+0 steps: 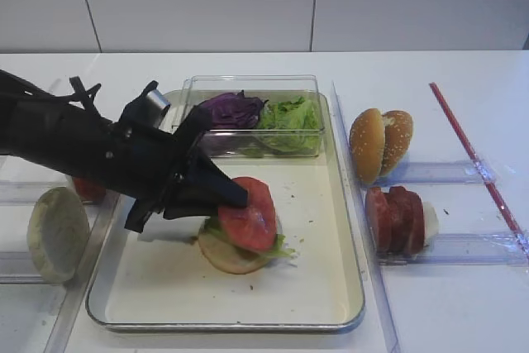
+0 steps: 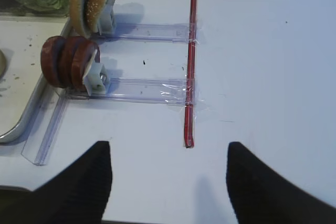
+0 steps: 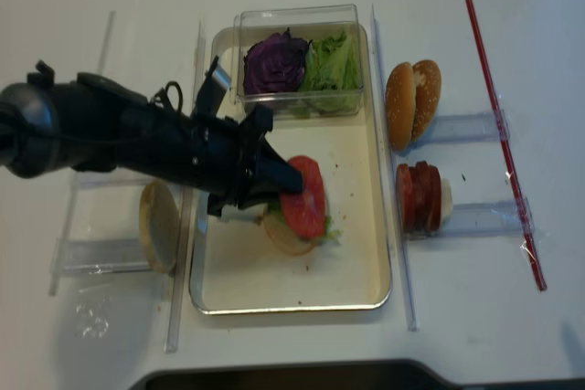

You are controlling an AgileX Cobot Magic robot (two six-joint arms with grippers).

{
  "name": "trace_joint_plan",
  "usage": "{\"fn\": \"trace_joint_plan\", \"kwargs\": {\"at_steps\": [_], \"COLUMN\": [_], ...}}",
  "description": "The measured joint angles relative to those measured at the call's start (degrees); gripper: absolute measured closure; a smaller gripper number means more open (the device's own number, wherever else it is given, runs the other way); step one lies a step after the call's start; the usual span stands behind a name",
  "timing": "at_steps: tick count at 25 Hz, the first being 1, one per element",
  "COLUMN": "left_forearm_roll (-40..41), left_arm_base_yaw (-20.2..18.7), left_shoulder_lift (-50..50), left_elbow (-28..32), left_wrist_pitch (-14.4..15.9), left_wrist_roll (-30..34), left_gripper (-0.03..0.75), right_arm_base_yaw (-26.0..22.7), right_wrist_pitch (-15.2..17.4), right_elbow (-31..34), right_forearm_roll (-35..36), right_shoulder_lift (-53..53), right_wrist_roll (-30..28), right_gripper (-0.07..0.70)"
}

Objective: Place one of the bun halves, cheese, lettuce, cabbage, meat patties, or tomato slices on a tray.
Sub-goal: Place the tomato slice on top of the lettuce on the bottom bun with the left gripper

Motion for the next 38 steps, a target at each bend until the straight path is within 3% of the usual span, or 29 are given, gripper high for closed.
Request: {"fn": "trace_joint_plan", "kwargs": {"at_steps": [8,19,22,28,38], "left_forearm_roll": [1.4,3.9,3.8,2.4,2.2], "left_arm_base_yaw": [0.0,0.0,0.0,0.0,0.0], "left_shoulder_lift": [0.9,0.9,0.9,1.0,1.0], "left_elbow": [0.0,0.0,0.0,0.0,-0.1], "left_wrist_pitch": [-3.3,-3.7,-3.7,-3.7,-3.5], "left_wrist_roll": [0.4,1.4,1.7,1.9,1.9], "left_gripper": [0.612,0.610,0.536,0.277,0.234], "right_arm_base_yaw": [0.0,0.0,0.0,0.0,0.0], "right_wrist_pitch": [0.0,0.0,0.0,0.0,0.0], "right_elbow": [0.0,0.0,0.0,0.0,0.0], "right_forearm_roll": [0.0,0.0,0.0,0.0,0.0], "right_shoulder_lift": [0.0,0.0,0.0,0.0,0.0], "right_wrist_roll": [0.0,0.0,0.0,0.0,0.0], "right_gripper": [0.127,0.127,0.127,0.127,0.127]}}
